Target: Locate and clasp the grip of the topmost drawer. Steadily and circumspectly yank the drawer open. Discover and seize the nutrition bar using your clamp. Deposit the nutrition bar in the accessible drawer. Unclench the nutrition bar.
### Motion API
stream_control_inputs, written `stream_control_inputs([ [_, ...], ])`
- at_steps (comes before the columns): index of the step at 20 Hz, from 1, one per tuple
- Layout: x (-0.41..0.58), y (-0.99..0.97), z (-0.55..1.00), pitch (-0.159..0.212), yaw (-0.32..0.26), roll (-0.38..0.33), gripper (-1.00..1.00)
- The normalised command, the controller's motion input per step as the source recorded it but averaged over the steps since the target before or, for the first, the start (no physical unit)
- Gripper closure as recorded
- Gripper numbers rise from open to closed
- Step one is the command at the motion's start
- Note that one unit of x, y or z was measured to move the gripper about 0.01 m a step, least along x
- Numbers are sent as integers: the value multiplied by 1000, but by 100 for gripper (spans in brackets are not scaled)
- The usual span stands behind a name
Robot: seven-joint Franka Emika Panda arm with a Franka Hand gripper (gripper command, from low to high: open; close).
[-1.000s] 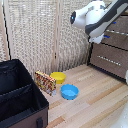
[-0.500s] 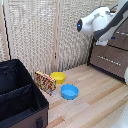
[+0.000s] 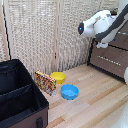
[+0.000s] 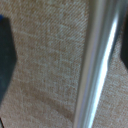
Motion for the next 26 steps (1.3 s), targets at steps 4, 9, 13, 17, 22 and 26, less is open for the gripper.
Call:
stream_control_inputs([
  [4, -39, 57, 108, 10, 0, -84, 100],
  [9, 5, 210, 149, 10, -7, -26, 100],
  [13, 7, 789, 9, 0, -45, 10, 100],
  [17, 0, 934, -26, 0, -42, 1, 100],
  [22, 7, 979, -143, -1, -34, -4, 100],
  [26, 71, 931, -79, -1, -38, -2, 100],
])
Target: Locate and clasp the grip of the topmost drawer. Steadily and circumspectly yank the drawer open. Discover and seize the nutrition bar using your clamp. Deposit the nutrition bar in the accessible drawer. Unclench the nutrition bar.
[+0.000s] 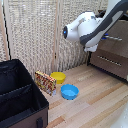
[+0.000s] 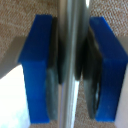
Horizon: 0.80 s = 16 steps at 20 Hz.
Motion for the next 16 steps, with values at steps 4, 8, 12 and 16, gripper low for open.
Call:
stream_control_inputs([
  [4, 536, 354, -6, 69, -3, -3, -100],
  [8, 140, 0, -10, 27, 46, 16, -100],
  [12, 236, 36, -3, 31, 1, 0, -100],
  [16, 279, 262, 3, 35, 1, 28, -100],
])
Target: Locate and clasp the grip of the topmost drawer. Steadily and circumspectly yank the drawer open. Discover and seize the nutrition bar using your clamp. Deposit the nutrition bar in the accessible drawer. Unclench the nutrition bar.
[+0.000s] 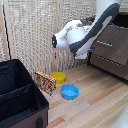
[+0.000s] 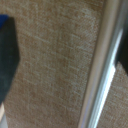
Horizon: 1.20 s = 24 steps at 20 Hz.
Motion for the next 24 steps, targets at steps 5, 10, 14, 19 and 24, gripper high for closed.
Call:
stream_control_inputs([
  [5, 258, 651, 155, 120, -17, 3, -100],
  [10, 332, 727, 307, 32, -72, 25, -100],
  [14, 156, 418, 431, -5, -169, 190, -100],
  [19, 18, 189, 405, -13, -265, 194, -100],
  [24, 0, 155, 361, -4, -273, 212, -100],
])
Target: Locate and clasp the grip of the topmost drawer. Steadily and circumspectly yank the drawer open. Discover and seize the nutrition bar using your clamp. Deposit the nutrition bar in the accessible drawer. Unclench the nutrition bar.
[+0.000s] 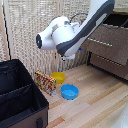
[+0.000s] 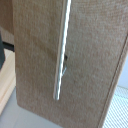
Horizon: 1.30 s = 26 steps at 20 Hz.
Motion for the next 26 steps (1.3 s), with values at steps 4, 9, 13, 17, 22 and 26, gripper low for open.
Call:
stream_control_inputs([
  [4, 27, 191, 310, 0, -250, 235, -100],
  [9, 50, 207, 295, 0, -241, 240, -100],
  [13, 128, 255, 239, 0, -210, 264, -100],
  [17, 224, 347, 106, 21, -152, 320, -100],
  [22, 245, 370, 41, 37, -135, 344, -100],
  [26, 274, 351, 31, 14, -134, 345, -100],
])
